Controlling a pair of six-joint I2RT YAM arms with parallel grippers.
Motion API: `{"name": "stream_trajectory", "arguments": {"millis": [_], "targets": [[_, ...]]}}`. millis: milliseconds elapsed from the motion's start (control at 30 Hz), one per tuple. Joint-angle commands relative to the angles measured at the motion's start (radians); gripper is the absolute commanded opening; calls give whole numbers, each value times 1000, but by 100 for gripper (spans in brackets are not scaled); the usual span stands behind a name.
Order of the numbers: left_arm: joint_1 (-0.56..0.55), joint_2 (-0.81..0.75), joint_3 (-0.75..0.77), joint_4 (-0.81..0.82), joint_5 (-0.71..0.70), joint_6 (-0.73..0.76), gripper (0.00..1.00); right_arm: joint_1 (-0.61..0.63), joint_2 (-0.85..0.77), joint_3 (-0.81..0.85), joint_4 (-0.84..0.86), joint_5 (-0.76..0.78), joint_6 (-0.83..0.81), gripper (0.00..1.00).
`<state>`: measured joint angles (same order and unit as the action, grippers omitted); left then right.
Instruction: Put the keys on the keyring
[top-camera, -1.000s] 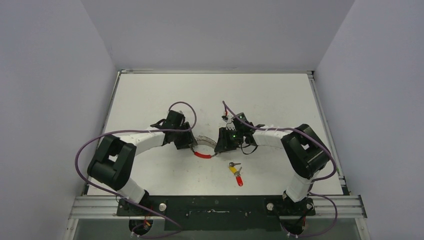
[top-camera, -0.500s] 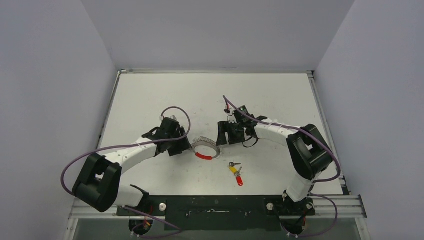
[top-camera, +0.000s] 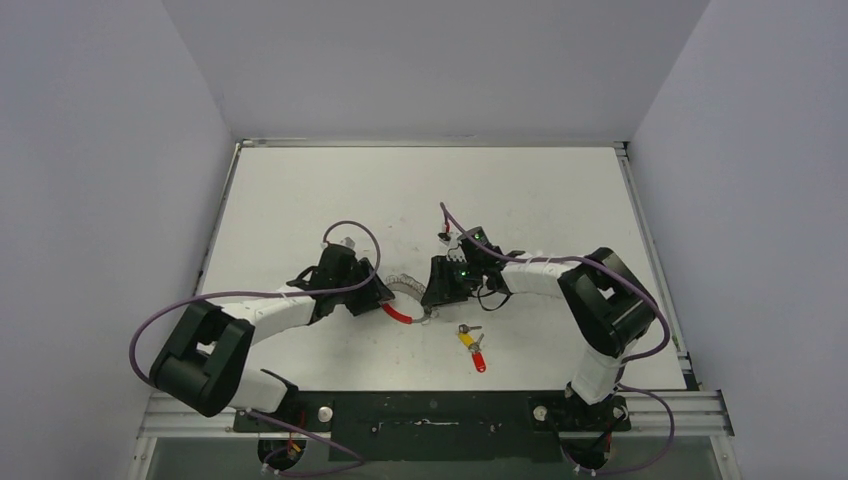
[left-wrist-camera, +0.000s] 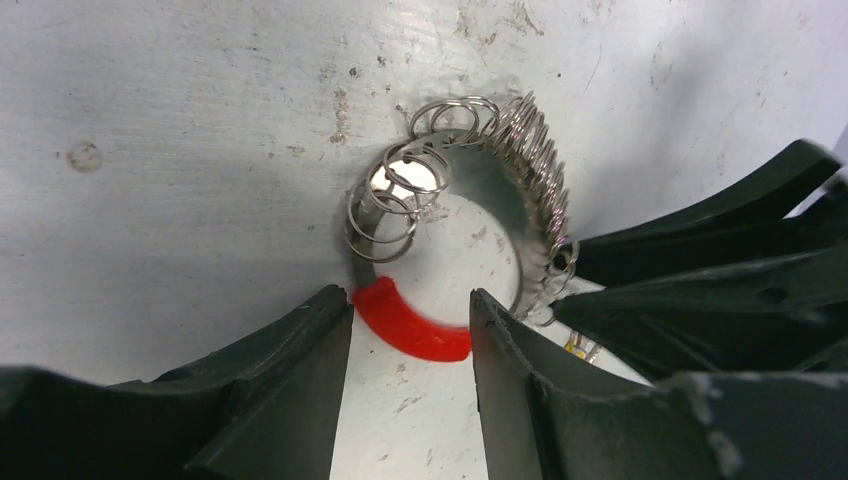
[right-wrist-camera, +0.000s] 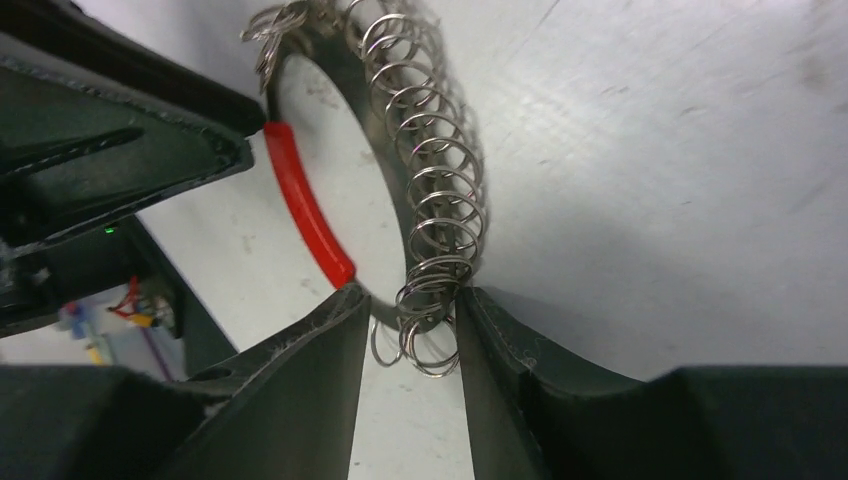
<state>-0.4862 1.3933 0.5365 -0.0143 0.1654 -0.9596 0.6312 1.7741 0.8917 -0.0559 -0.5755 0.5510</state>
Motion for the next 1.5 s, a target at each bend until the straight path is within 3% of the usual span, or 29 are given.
{"name": "stream_trajectory", "arguments": {"millis": [0, 167, 400, 733, 933, 1333, 1467], "targets": [[30, 2, -26, 102, 48, -27, 45, 42, -11, -106, 144, -65, 165, 39], [72, -59, -35, 36, 50, 5, 45, 70, -59, -114, 175, -60, 211, 40], [74, -179, 2, -195, -28, 83, 50, 67, -109, -28, -54, 68, 56, 52], [46, -160, -90, -80, 32, 17, 50, 69, -94, -12, -118, 92, 0, 53], [21, -144, -88, -69, 22, 15, 49, 71, -163, -48, -157, 99, 7, 53], [8, -96, -84, -37, 23, 10, 48, 118, -237, -184, 1, 66, 243, 42], [7, -95, -87, -34, 22, 9, 48, 119, -192, -198, 31, 95, 304, 31]]}}
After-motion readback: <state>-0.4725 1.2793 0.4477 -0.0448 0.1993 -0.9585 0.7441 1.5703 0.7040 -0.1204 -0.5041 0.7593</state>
